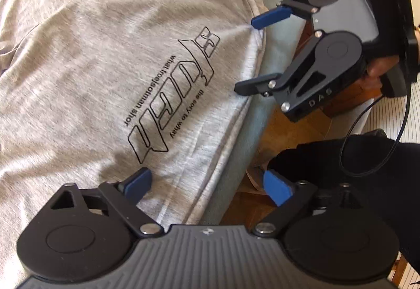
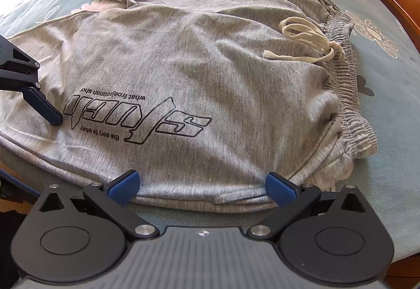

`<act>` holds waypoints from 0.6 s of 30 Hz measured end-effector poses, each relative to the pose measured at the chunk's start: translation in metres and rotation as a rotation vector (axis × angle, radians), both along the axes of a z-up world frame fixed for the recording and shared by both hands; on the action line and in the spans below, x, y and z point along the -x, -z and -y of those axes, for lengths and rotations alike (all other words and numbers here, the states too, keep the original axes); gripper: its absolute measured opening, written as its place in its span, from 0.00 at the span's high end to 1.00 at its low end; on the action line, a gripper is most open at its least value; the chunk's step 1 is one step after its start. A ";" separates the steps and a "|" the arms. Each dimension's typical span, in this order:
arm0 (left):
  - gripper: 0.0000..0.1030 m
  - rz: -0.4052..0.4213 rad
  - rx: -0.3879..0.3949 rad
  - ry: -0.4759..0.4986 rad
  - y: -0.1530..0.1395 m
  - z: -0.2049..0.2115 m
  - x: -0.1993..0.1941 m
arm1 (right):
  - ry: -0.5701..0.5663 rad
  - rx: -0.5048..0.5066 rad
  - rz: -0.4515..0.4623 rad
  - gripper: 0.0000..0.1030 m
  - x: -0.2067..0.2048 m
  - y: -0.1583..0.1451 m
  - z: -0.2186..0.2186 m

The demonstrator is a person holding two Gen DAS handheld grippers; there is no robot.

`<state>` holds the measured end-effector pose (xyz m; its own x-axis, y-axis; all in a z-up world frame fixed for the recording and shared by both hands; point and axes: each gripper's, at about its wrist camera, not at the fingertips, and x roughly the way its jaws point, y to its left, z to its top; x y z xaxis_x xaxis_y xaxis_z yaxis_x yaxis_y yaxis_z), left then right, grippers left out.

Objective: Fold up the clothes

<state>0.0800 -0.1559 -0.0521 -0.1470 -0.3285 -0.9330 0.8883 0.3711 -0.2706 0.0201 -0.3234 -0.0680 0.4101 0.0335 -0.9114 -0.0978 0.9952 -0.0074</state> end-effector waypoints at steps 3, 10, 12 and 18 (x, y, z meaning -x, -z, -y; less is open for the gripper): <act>0.09 0.037 -0.011 -0.001 -0.007 -0.009 0.005 | 0.017 0.002 -0.005 0.00 -0.003 -0.013 -0.002; 0.09 0.137 -0.030 -0.165 -0.025 -0.050 -0.005 | -0.115 -0.110 0.087 0.00 -0.026 -0.015 -0.045; 0.09 0.176 -0.053 -0.210 -0.026 -0.064 -0.009 | -0.131 -0.109 0.057 0.00 -0.023 -0.005 -0.053; 0.09 0.250 -0.085 -0.358 -0.010 -0.066 -0.031 | -0.137 -0.035 0.007 0.00 0.000 -0.001 -0.062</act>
